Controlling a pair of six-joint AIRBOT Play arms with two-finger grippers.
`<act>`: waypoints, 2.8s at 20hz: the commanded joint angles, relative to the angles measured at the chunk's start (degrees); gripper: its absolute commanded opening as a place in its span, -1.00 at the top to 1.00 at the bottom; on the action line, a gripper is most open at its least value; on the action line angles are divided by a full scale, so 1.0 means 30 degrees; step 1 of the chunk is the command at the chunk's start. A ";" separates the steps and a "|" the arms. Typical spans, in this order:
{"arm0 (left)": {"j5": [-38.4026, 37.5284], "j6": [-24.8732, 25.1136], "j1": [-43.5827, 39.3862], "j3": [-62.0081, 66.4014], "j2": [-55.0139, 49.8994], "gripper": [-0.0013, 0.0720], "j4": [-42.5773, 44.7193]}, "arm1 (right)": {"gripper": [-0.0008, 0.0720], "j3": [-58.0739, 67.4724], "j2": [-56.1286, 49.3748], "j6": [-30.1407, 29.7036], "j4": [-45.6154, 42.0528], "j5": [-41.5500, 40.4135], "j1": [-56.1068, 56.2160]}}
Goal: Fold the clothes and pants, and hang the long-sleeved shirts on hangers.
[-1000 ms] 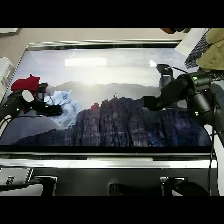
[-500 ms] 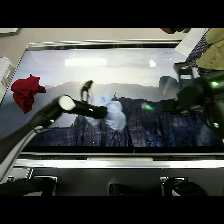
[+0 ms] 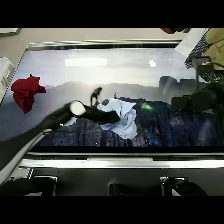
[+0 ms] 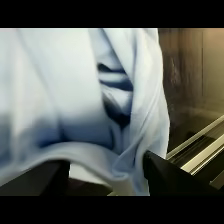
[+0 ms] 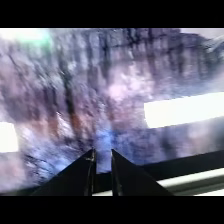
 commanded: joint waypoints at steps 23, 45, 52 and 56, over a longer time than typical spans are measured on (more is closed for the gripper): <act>-0.3038 0.1362 0.8859 -0.0007 0.3045 -0.52 -0.0051 | 0.09 -0.3162 -1.3449 -1.0593 2.1493 0.8910 -0.3264; 0.1144 0.2841 0.6543 0.0000 -0.4794 -0.30 -0.3847 | 0.89 -0.3126 -1.1023 -0.8204 1.9161 0.6288 -0.2827; 0.2011 0.3672 0.5770 0.0015 -0.5748 -0.22 -0.6127 | 0.89 -0.3126 -1.1023 -0.8204 1.9671 0.5960 -0.2827; 0.1960 0.3694 0.5719 0.0015 -0.5727 0.92 -0.6186 | 0.89 -0.3126 -1.0899 -0.8204 1.9671 0.5996 -0.2827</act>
